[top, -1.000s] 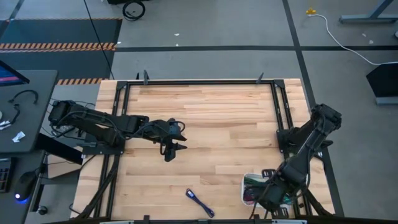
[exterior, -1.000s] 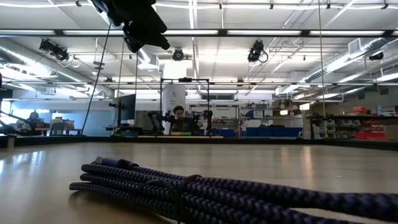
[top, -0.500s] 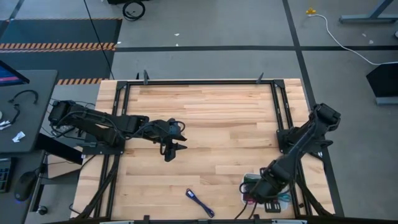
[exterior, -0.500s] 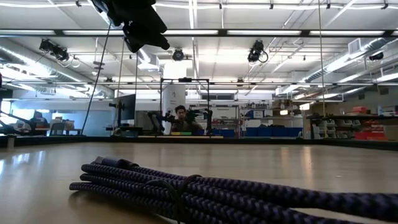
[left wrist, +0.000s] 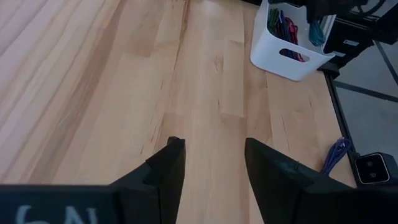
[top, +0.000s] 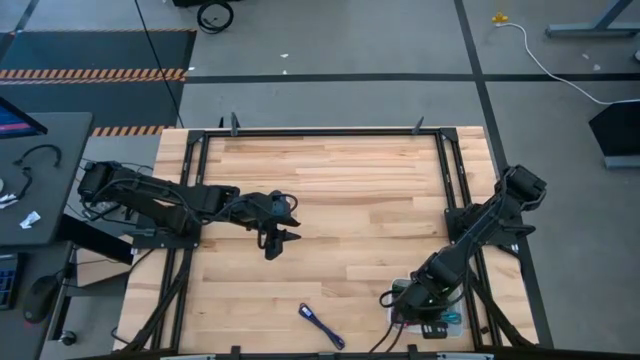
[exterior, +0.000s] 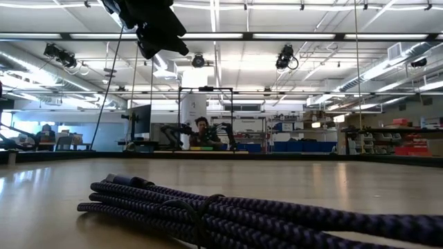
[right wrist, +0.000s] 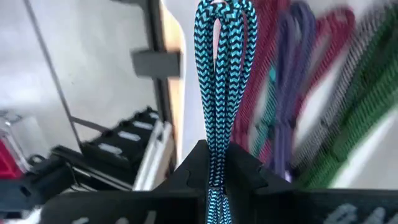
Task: Pick and place USB-C Cables
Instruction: Put the blue USB cable into the white bin
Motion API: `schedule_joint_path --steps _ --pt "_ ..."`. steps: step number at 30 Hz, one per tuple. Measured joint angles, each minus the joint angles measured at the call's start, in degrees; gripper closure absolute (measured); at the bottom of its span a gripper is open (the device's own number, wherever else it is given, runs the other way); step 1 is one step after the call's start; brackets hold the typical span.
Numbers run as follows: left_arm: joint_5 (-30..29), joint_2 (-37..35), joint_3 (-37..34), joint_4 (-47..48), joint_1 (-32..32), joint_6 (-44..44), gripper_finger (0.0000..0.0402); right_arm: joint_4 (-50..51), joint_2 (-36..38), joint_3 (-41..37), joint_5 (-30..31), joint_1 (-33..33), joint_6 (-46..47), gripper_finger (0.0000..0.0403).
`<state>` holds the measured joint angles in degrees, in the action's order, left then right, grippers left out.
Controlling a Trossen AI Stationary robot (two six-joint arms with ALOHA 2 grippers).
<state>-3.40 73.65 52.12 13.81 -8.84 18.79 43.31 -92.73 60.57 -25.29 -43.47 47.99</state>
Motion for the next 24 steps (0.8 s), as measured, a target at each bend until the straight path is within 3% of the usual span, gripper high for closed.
schedule_joint_path --steps 15,24 --pt "0.00 0.00 0.00 -0.01 0.00 -0.09 0.0230 -7.86 0.00 -5.22 -1.46 0.88 5.01 0.0373" --pt "0.00 0.00 0.00 -0.01 0.00 -0.09 0.0230 -12.40 0.02 -8.02 1.71 0.88 5.70 0.0373"
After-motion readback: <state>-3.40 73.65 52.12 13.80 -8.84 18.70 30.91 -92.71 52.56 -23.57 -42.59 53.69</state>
